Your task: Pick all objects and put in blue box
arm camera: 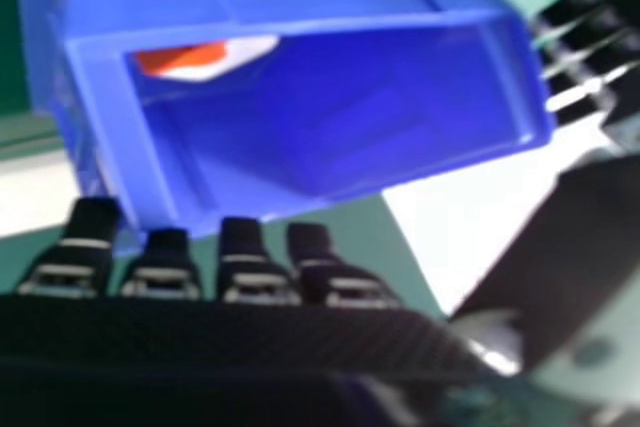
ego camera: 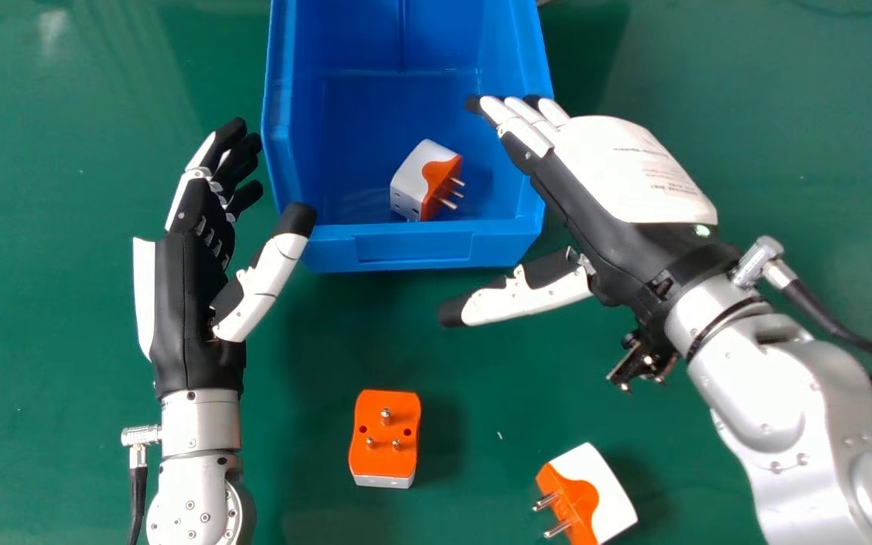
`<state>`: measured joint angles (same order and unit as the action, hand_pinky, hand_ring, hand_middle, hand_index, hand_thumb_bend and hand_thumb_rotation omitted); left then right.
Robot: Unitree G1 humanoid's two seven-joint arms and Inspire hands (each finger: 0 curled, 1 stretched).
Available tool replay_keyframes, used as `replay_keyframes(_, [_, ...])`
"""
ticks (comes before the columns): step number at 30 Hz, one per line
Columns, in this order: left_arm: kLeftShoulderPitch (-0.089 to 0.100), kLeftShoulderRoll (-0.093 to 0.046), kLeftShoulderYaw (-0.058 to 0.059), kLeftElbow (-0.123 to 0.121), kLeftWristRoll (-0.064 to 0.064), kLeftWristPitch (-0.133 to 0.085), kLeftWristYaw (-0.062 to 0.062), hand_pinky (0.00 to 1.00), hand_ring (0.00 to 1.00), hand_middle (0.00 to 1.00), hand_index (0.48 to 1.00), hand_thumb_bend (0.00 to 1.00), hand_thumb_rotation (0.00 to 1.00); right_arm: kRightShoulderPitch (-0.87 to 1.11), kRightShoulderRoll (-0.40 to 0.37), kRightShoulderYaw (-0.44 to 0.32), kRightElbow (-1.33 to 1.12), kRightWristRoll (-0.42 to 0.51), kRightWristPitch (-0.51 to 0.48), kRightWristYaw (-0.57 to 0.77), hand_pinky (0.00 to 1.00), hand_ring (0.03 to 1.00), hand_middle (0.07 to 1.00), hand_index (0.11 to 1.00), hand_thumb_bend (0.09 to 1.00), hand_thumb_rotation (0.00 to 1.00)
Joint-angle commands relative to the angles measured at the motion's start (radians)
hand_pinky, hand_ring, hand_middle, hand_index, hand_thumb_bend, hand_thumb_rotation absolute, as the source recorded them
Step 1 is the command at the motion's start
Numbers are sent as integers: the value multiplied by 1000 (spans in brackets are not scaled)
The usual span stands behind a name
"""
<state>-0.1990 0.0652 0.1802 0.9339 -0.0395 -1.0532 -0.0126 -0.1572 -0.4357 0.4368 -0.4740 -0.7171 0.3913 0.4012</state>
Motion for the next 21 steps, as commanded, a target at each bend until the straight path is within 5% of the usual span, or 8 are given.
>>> replay_keyframes(1, [-7,-5,-5,-15,-3,-13,-5,847,866,846,837,817,500,42,-16,42,17,31,36,132,840,911,933,908,827,465])
replay_keyframes(7, [-12,-5,-5,-15,1,-8,-2,850,866,847,838,814,498,28,1,61,5,-30,85,175,823,903,929,913,830,462])
replay_keyframes(12, [-17,-3,-4,-10,4,-8,2,848,865,847,838,815,496,60,45,55,21,-90,59,67,821,906,934,923,829,455])
replay_keyframes(16, [-15,-3,-6,-13,7,-5,2,849,866,846,836,817,500,94,136,37,105,-141,-37,-223,875,947,967,958,831,435])
replay_keyframes(21, [-11,-6,-6,-18,-9,-9,-13,853,868,847,834,820,503,121,214,-9,237,-103,-261,-590,938,979,987,983,805,408])
